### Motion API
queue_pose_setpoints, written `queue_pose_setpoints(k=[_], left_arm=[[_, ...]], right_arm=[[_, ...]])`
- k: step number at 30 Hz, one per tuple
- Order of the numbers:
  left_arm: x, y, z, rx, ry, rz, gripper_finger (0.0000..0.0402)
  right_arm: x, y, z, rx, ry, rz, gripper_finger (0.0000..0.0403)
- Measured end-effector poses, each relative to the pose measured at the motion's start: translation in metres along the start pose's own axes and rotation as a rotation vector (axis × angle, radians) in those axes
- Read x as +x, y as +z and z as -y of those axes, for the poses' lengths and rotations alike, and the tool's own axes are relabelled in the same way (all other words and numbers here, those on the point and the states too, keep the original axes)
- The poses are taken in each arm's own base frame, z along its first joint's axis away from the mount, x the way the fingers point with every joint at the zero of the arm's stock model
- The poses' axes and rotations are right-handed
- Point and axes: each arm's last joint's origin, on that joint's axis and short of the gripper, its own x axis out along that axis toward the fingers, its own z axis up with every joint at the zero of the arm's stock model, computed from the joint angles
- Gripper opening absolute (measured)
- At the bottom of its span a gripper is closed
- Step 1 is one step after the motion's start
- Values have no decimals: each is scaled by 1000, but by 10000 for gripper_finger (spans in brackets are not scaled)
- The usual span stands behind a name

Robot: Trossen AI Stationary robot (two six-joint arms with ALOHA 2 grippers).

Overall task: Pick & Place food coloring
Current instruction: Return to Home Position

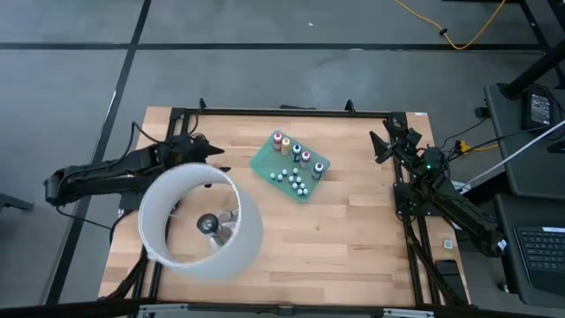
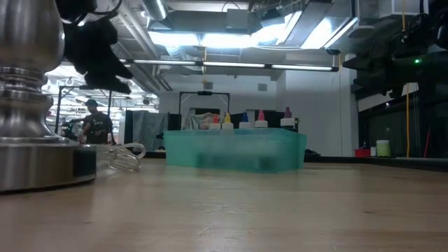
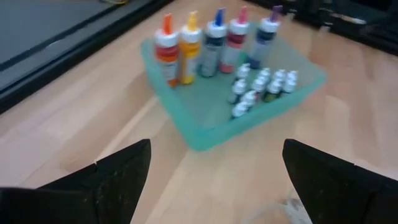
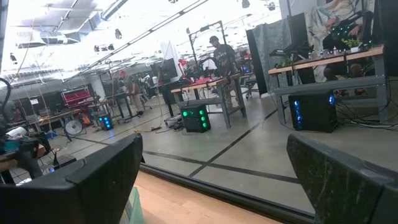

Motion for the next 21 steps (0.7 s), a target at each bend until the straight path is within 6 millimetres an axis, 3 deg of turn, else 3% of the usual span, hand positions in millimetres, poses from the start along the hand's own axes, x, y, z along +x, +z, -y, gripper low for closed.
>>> queue_pose_setpoints(k=[4,16,21], left_arm=[[0,-13,-4,-31,44,35,359],[11,-55,-13,-210,-62,68,360],[10,-62,-17,-158,-27,109,360]], right_arm=[[0,0,0,0,0,0,399],[0,0,0,0,0,0,399],[0,0,0,0,0,0,399]])
